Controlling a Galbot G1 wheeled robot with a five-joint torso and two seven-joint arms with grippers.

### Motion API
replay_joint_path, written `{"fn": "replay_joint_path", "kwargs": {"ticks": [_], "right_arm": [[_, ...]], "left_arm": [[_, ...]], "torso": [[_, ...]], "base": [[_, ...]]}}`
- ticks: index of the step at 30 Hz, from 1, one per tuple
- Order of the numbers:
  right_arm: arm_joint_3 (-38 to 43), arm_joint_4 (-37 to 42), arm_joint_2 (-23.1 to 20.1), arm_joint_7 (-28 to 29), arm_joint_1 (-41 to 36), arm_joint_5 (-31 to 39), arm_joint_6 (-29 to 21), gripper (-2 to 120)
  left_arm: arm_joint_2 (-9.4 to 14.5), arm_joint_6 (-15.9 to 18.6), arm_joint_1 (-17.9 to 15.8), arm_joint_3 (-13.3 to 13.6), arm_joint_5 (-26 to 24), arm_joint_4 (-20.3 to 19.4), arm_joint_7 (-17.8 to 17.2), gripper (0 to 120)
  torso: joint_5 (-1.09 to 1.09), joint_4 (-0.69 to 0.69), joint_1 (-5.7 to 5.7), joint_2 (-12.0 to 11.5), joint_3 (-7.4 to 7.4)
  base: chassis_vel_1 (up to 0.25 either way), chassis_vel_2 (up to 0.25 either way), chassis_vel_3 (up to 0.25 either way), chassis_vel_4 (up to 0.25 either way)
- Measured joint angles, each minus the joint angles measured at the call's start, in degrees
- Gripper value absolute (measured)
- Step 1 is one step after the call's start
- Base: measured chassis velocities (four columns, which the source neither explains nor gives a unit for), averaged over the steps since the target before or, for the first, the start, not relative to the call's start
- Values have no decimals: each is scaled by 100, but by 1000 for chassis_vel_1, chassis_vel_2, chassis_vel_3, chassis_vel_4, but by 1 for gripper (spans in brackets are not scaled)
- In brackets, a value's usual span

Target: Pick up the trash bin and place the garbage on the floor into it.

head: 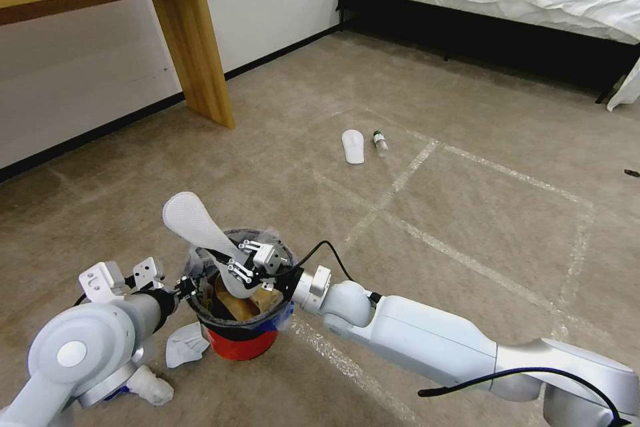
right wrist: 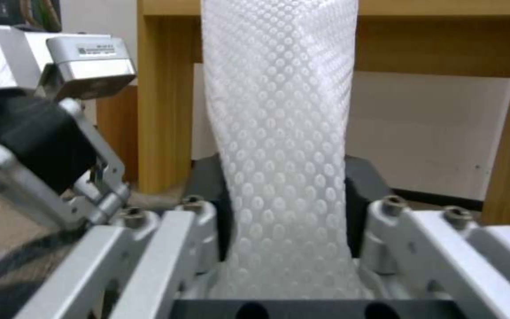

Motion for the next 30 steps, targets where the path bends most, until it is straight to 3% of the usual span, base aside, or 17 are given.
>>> {"fn": "replay_joint_path", "kwargs": {"ticks": [3,13,30], "right_arm": [[3,-20,7,38,4,-17,-1,56],[-19,-68,132,94,130,0,-14,89],[79,12,2,149,404,128,-18,92]], "left_arm": [[36,-20,-76,-31,-86,46,-33,4],[66,-44,-132,-73,-146,136,-59,4],[53,-87,-354,-15,-182,370,-64,4]], "torso": [[-1,0,0,0,0],[0,1,0,0,0],[0,1,0,0,0]], "base": [[0,0,0,0],[0,0,0,0],[0,0,0,0]]}}
